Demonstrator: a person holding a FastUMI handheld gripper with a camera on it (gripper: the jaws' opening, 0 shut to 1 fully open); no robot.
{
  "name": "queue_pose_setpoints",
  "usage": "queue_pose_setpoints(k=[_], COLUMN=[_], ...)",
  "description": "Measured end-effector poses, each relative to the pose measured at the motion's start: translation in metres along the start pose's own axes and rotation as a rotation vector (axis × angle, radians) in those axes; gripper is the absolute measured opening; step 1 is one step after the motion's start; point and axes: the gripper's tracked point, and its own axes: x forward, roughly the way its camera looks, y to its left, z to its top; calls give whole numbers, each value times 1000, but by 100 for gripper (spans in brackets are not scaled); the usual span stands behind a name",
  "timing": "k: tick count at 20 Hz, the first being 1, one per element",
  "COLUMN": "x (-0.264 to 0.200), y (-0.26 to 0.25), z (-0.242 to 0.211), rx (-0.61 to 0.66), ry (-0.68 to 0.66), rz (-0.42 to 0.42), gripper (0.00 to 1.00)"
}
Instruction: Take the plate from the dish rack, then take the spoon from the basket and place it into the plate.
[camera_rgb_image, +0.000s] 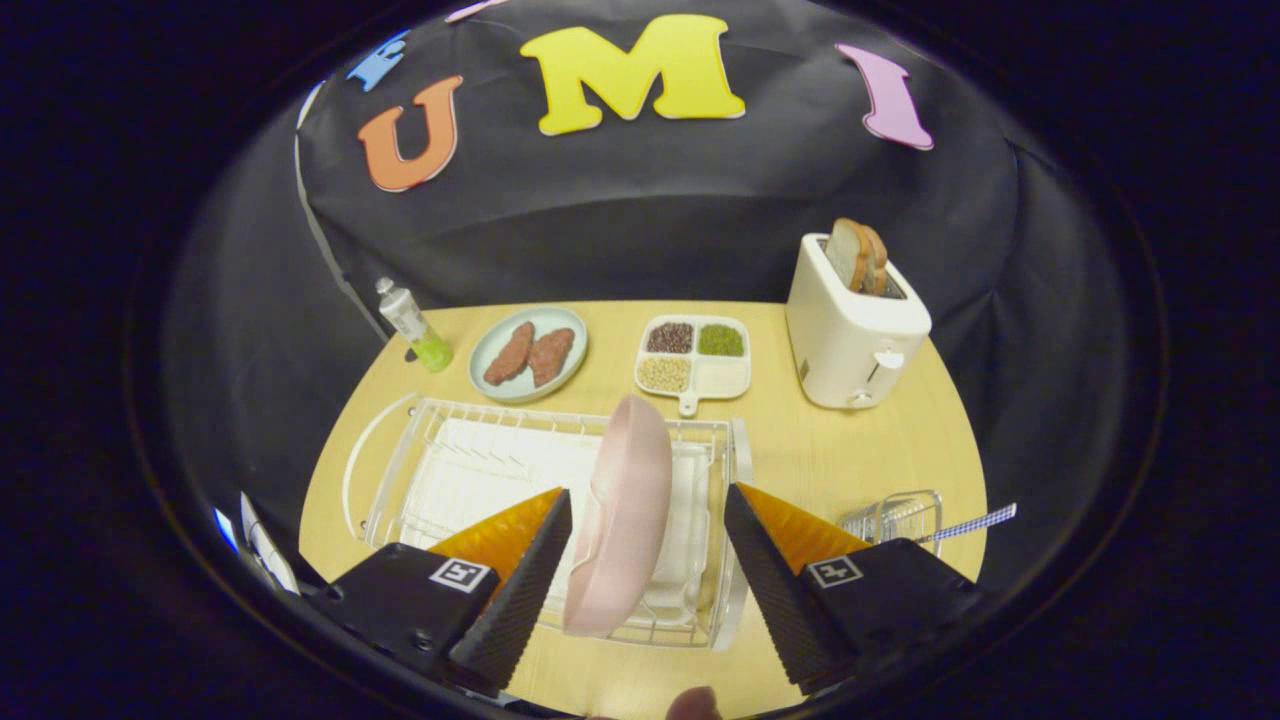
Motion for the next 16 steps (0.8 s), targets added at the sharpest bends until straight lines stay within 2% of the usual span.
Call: queue_pose_setpoints(k=[2, 5, 9, 12, 16], x=[15, 27, 34, 34, 29], y=[5, 6, 10, 12, 14], z=[-3, -9, -14, -15, -15], rx=[27, 61, 119, 135, 104], ry=[47, 112, 172, 190, 218], rz=[16, -6, -11, -54, -145], gripper=[95, 84, 66, 45, 40])
